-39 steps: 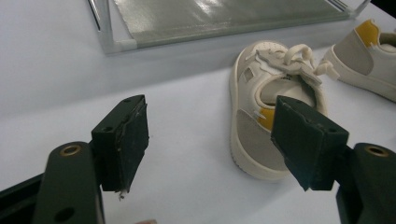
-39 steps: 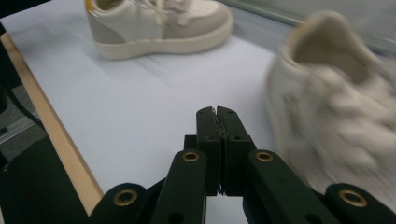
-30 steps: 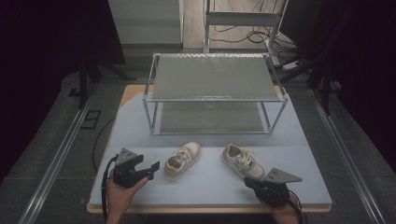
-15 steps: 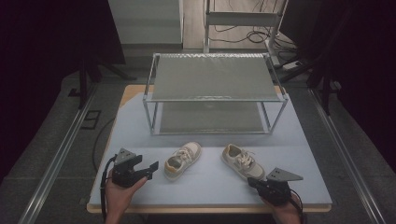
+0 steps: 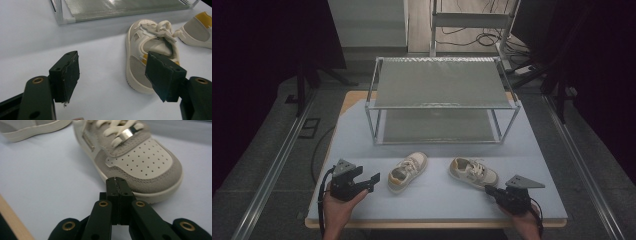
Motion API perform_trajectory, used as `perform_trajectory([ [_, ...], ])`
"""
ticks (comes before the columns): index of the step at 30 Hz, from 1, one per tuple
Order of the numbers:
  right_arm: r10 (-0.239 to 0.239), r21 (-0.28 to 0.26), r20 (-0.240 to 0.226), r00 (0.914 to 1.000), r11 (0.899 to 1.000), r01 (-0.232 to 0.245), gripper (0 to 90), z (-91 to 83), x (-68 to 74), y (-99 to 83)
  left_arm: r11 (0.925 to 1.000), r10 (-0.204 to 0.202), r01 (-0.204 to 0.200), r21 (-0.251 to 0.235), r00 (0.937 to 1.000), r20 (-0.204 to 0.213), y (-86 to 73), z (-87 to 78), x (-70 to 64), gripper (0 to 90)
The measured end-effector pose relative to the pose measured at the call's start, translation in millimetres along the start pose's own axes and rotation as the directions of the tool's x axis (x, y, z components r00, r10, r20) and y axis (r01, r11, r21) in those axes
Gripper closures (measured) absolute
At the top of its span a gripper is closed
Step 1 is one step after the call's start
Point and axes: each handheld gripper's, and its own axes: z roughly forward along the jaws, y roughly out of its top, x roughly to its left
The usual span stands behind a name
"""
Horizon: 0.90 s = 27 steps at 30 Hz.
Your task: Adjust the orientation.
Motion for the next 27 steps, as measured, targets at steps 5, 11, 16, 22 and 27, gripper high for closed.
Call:
perform_trajectory([
  [5, 0.012, 0.000, 0.025, 0.9996, 1.000, -0.012, 89.3, 0.2, -9.0, 2.9, 1.0000, -0.001, 0.001, 0.002, 1.0000, -0.002, 0.0, 0.0, 0.3, 27.4],
  [11, 0.024, 0.002, 0.074, 0.9969, 1.000, -0.024, 89.3, 1.6, -22.7, 9.4, 1.0000, -0.001, 0.001, 0.003, 1.0000, -0.001, 0.0, 0.6, 0.5, 27.4],
  [16, 0.046, 0.007, 0.080, 0.9957, 0.999, -0.046, 89.2, 8.3, -35.4, 17.9, 1.0000, -0.001, 0.001, 0.005, 1.0000, 0.000, -0.3, 2.0, 0.3, 27.4],
  [22, 0.069, 0.014, 0.104, 0.9922, 0.997, -0.070, 89.2, 22.0, -49.4, 31.8, 0.9999, 0.001, -0.001, 0.012, 1.0000, 0.001, -0.7, 3.8, -0.1, 27.4],
  [27, 0.075, 0.012, 0.123, 0.9896, 0.997, -0.077, 89.2, 29.2, -55.4, 41.2, 1.0000, 0.002, -0.002, 0.009, 1.0000, 0.005, -0.7, 3.3, -0.8, 27.4],
])
